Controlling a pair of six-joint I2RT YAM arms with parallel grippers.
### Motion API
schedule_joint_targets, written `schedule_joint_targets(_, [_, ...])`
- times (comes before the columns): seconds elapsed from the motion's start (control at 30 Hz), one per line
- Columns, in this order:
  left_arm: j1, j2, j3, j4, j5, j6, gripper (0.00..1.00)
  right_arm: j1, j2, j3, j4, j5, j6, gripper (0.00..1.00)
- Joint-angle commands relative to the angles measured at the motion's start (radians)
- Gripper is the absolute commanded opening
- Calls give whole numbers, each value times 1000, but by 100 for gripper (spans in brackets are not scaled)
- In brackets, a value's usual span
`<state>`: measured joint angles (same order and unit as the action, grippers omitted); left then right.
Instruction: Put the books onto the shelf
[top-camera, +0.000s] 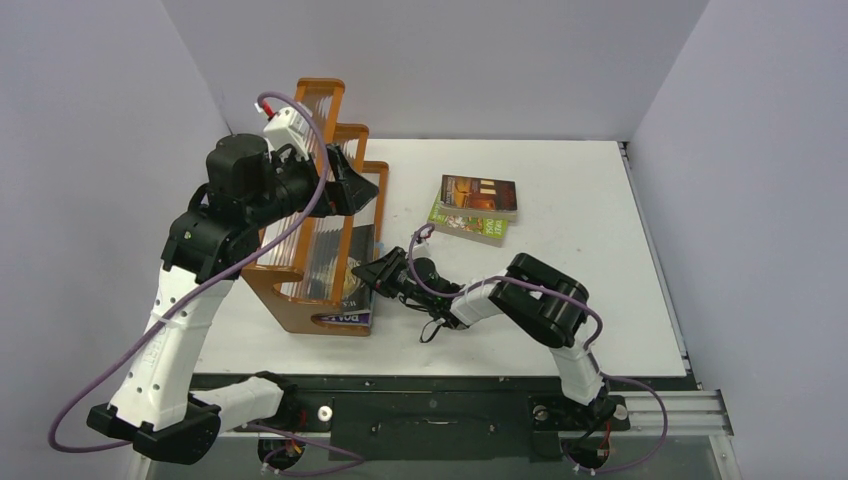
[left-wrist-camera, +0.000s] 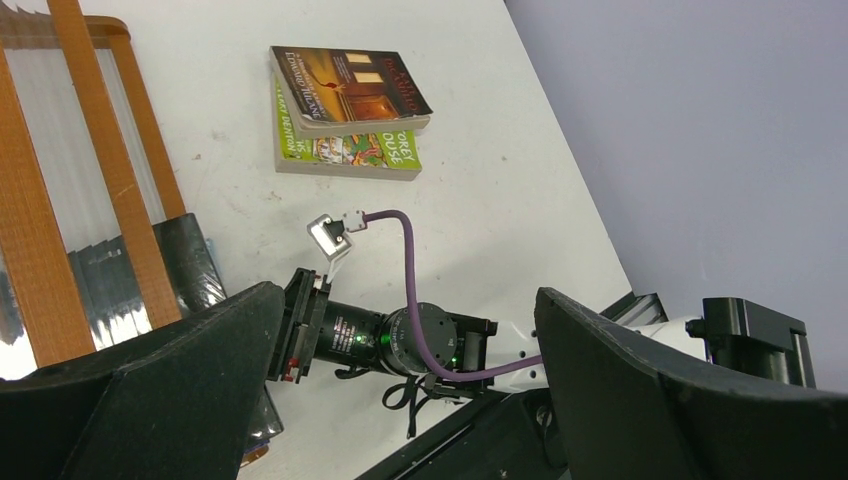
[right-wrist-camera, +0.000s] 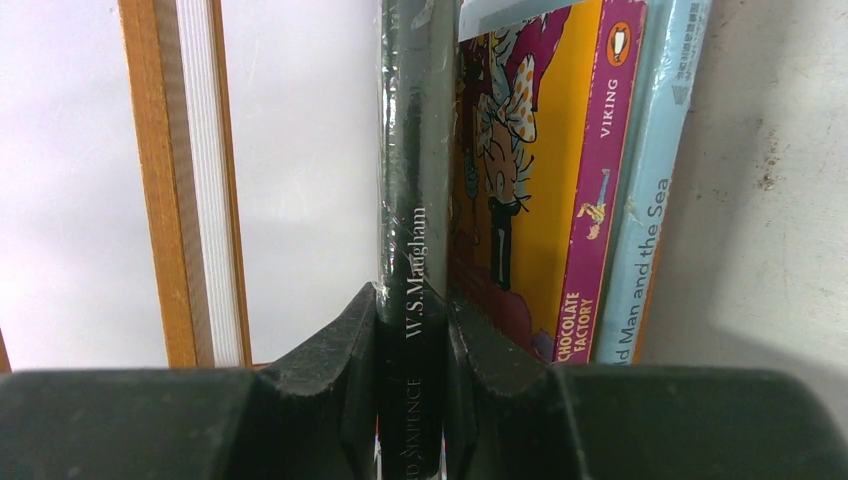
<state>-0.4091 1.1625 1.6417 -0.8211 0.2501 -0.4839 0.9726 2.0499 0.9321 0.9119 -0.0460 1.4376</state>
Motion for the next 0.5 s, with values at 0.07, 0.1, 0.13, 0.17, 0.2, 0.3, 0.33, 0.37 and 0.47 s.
schedule_joint_targets(0.07, [9,-9,4,51,22,-2,96,12,-23,13,100,2,-12,0])
schedule_joint_targets(0.1, [9,-7,4,52,22,-2,96,13,-26,10,96,1,-14,0])
schedule_joint_targets(0.13, [10,-7,2,55,24,-2,96,14,-28,9,94,0,-16,0])
schedule_joint_targets(0.17, [10,-5,0,57,24,-2,96,15,-30,9,88,-4,-18,0])
schedule_joint_targets(0.2, [10,-5,-2,59,27,-5,96,16,-31,9,85,-6,-20,0])
schedule_joint_targets(0.3, [10,-3,-7,67,36,-9,96,19,-46,6,61,-5,-36,3])
schedule_joint_targets(0.33, [10,-4,-8,69,37,-9,96,20,-57,1,41,-2,-42,9])
schedule_joint_targets(0.37, [10,-4,-9,70,37,-10,96,22,-65,-2,33,7,-54,12])
schedule_joint_targets(0.47, [10,-3,-11,71,37,-9,96,26,-105,-16,-20,34,-76,27])
